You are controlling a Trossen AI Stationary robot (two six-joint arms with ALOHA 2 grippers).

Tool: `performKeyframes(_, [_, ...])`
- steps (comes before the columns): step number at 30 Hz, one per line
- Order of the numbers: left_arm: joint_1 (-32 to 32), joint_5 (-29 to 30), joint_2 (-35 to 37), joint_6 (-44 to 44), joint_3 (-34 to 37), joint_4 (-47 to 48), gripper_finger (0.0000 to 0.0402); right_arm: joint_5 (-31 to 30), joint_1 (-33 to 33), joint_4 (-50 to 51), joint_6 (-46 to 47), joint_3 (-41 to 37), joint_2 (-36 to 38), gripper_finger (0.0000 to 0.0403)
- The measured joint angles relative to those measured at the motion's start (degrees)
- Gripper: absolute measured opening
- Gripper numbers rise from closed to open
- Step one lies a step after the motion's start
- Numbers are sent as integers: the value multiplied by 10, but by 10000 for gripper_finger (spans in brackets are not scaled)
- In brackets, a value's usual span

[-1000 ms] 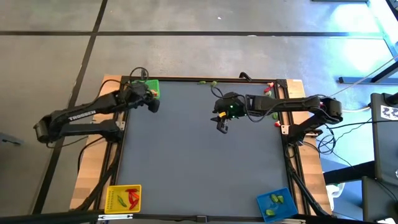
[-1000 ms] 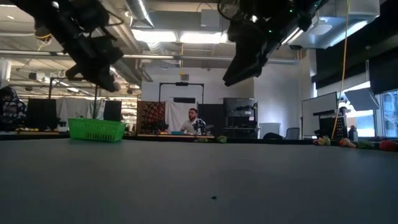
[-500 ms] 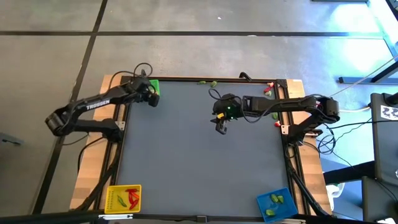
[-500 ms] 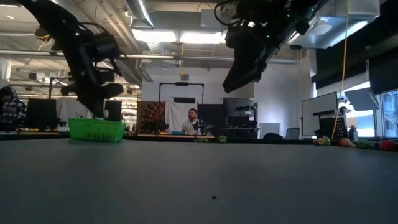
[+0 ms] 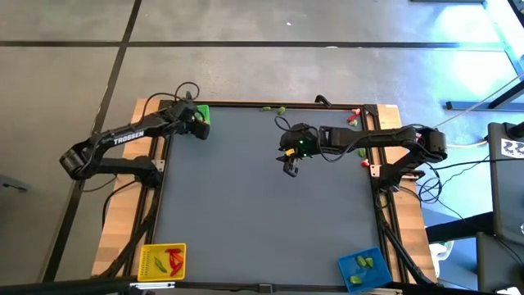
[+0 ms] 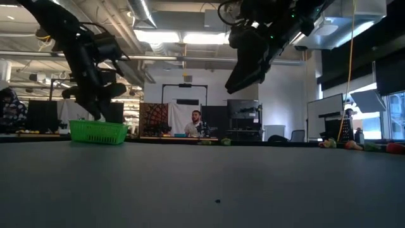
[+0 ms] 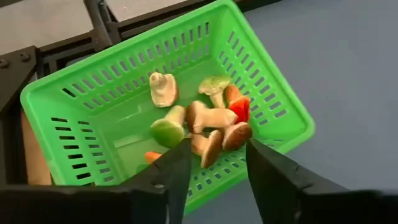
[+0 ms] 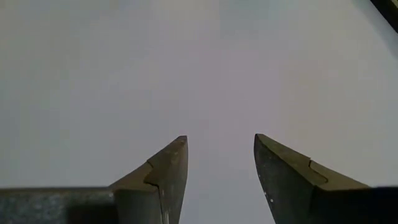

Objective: Sort produce into baskets
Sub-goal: Put the brown mushroom into the green bin

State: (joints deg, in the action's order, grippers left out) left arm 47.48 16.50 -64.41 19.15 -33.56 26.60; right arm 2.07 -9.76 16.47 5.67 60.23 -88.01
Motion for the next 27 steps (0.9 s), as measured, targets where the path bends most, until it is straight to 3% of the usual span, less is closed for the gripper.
performKeyframes(4, [-6,-23,19,-9,-10,9,167,-2,0,0,0,0,0,183])
performKeyframes(10, [-44,-101,42,-31,-35,-1,163,-27,0,23,-1,7,7,183])
performKeyframes(18, [-118,-115,42,-5,-36,-62,160,-131,-29,241,-21,70,16,183])
performKeyframes(27, [-174,-115,40,17,-36,-95,155,-150,-152,382,-17,83,17,183])
